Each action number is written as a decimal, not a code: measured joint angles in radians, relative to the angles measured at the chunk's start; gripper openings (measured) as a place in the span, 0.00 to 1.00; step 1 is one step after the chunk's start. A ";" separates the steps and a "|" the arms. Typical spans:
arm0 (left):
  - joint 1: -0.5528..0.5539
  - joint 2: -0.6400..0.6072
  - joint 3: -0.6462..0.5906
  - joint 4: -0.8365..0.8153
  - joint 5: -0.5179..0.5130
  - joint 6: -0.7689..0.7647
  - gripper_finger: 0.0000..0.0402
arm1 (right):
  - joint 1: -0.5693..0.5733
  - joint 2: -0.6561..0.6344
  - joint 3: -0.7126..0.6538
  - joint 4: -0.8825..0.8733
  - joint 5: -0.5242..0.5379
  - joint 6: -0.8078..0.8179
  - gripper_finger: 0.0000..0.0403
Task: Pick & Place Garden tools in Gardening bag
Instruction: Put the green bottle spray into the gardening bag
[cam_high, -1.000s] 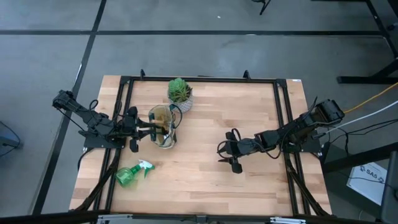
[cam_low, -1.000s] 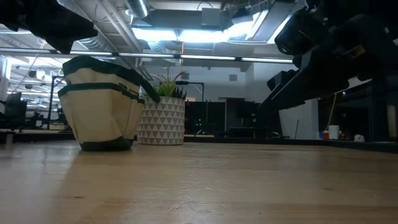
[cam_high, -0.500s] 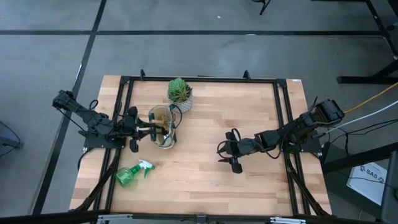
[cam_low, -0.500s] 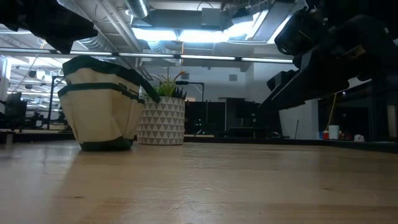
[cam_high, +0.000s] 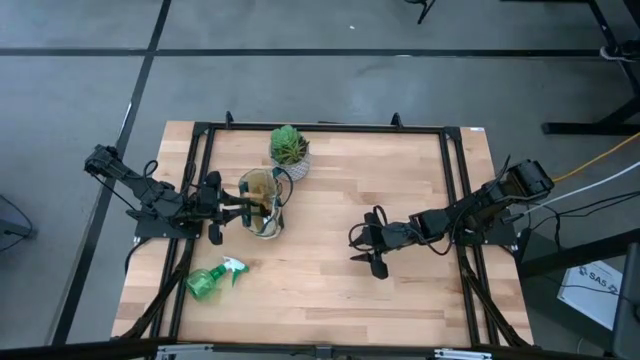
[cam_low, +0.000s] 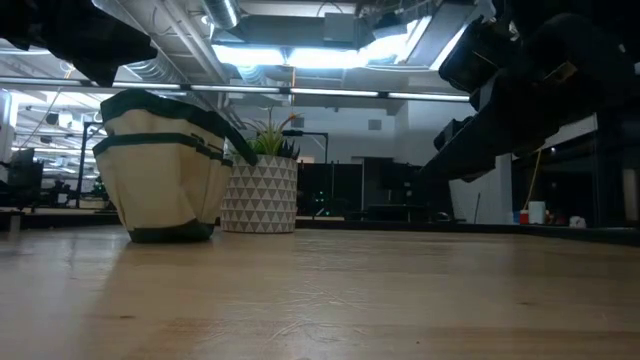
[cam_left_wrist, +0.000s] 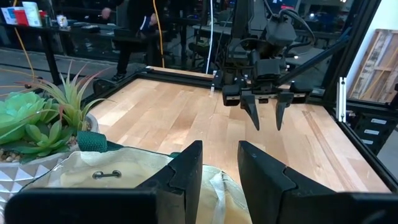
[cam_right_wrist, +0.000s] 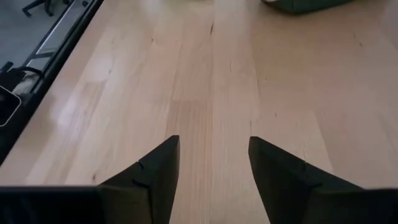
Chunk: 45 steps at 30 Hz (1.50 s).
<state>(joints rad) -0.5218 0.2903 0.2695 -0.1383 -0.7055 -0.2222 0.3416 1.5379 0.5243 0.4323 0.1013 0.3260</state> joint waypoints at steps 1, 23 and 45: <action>0.000 0.000 0.000 0.000 0.000 0.000 0.24 | 0.000 0.000 0.000 -0.002 0.000 0.000 0.48; 0.000 0.000 0.000 0.000 0.000 0.000 0.24 | -0.003 0.000 0.059 -0.003 0.108 -0.092 0.48; 0.000 0.000 0.000 0.000 0.000 0.000 0.24 | 0.000 0.034 0.060 -0.002 0.102 -0.257 0.48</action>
<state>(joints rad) -0.5217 0.2901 0.2695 -0.1379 -0.7059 -0.2222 0.3420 1.5723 0.5838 0.4303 0.2029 0.0693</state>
